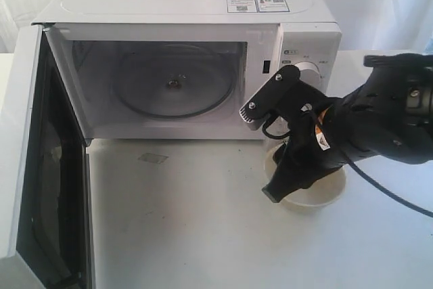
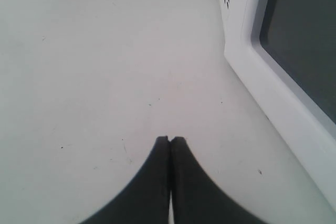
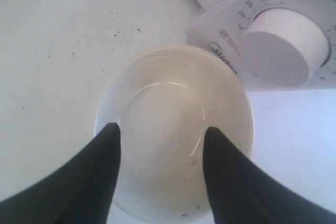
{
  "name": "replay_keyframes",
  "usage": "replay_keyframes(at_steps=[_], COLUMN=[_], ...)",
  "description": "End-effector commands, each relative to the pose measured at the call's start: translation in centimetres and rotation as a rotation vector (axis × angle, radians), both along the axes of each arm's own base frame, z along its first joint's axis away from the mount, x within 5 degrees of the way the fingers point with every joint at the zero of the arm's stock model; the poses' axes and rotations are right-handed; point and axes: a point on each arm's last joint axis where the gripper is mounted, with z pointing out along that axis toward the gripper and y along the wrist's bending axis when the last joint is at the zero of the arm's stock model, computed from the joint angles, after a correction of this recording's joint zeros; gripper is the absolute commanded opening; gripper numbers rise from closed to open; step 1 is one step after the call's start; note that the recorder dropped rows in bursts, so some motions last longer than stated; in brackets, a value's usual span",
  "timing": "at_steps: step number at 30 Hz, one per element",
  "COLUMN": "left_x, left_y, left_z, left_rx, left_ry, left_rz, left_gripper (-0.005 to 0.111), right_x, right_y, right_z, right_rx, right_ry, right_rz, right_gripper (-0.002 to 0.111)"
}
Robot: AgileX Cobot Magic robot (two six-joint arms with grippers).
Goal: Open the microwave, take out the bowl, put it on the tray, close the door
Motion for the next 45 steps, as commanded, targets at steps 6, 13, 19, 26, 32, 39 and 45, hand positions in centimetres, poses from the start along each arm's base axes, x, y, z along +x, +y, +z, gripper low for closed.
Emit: replay_keyframes(at_steps=[6,13,19,26,32,39,45], left_x=[0.0,0.0,0.0,0.0,0.0,0.0,0.0], left_y=[0.0,0.0,0.0,0.0,0.0,0.0,0.0], left_z=[-0.1,-0.1,-0.1,-0.1,-0.1,-0.1,-0.1], left_rx=[-0.002,-0.002,-0.002,-0.002,-0.002,-0.002,-0.002], left_ry=[0.001,0.001,0.001,0.001,0.001,0.001,0.001], left_rz=[0.004,0.004,0.004,0.004,0.004,0.004,0.004], left_gripper=[0.000,0.000,0.000,0.000,0.000,0.000,0.000], right_x=[-3.1,-7.1,-9.9,-12.6,-14.8,-16.5,-17.3], right_y=[1.8,4.0,5.6,5.1,3.9,1.9,0.7], right_z=[3.5,3.5,1.3,-1.2,-3.6,-5.9,-6.9], right_rx=[0.221,0.276,0.440,0.505,0.624,0.672,0.721], right_ry=[-0.003,0.120,0.041,0.017,-0.006,0.008,-0.012], right_rz=[0.011,0.088,0.217,0.294,0.312,0.300,0.299], right_gripper=[0.039,0.017,0.000,0.000,0.000,0.000,0.000])
